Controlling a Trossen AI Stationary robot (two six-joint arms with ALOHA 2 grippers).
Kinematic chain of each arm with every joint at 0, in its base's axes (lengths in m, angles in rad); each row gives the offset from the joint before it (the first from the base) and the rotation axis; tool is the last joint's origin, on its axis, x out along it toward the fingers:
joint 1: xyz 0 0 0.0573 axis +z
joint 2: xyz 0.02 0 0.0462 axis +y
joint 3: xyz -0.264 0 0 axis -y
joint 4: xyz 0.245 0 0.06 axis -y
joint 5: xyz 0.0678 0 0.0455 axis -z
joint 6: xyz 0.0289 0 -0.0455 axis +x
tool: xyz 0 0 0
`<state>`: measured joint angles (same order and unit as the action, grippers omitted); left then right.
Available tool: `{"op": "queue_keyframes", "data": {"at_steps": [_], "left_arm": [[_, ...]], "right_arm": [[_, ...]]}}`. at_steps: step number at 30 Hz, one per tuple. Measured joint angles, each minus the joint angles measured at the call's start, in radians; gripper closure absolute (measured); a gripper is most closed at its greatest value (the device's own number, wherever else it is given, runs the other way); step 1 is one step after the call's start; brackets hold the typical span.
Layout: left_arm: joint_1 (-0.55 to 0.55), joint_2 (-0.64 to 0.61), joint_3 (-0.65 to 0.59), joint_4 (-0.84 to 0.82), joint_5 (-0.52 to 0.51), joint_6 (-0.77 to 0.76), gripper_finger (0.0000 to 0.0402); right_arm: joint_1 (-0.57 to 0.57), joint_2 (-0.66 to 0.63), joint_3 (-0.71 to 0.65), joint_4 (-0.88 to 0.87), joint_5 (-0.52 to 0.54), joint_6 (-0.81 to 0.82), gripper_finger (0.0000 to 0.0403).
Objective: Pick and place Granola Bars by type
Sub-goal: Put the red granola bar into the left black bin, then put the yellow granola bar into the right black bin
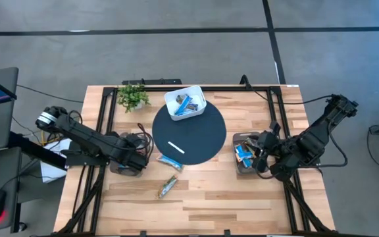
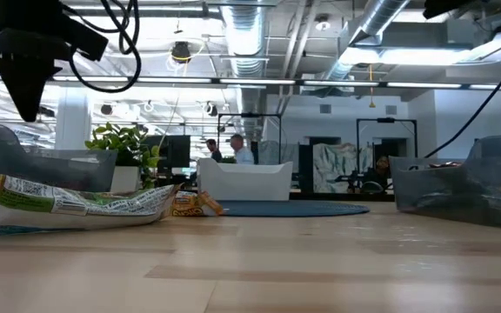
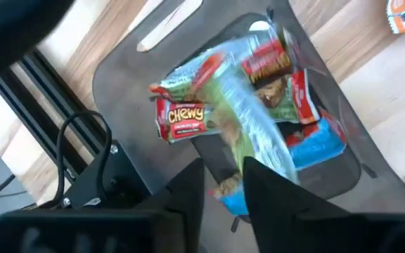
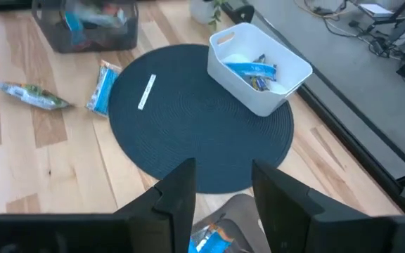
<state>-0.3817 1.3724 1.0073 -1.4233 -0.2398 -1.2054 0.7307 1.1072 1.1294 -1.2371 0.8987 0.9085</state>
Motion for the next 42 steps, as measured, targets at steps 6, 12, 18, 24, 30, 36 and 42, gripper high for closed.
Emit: {"op": "queue_keyframes", "data": {"at_steps": [6,12,18,24,30,36,42], "left_arm": [[0.000,0.000,0.000,-0.002,0.007,0.040,0.0256],[-0.037,-0.060,0.016,0.032,-0.040,0.092,0.0235],[-0.101,-0.202,0.042,0.096,-0.195,0.156,0.0239],[-0.159,-0.340,0.042,0.148,-0.269,0.222,0.0242],[-0.199,-0.401,0.042,0.136,-0.361,0.237,0.0242],[-0.208,-0.406,0.042,0.108,-0.477,0.275,0.0242],[-0.208,-0.406,0.042,0.086,-0.578,0.290,0.0242]], "right_arm": [[-0.057,0.000,0.000,0.077,-0.005,-0.032,0.0272],[-0.165,0.024,0.000,0.330,-0.172,-0.300,0.0272],[-0.333,0.105,0.000,0.605,-0.395,-0.532,0.0272],[-0.490,0.258,0.000,0.876,-0.653,-0.663,0.0272],[-0.578,0.464,0.000,1.107,-0.893,-0.699,0.0272],[-0.616,0.644,0.011,1.256,-0.973,-0.692,0.0272],[-0.654,0.777,0.070,1.333,-1.016,-0.697,0.0272]]}}
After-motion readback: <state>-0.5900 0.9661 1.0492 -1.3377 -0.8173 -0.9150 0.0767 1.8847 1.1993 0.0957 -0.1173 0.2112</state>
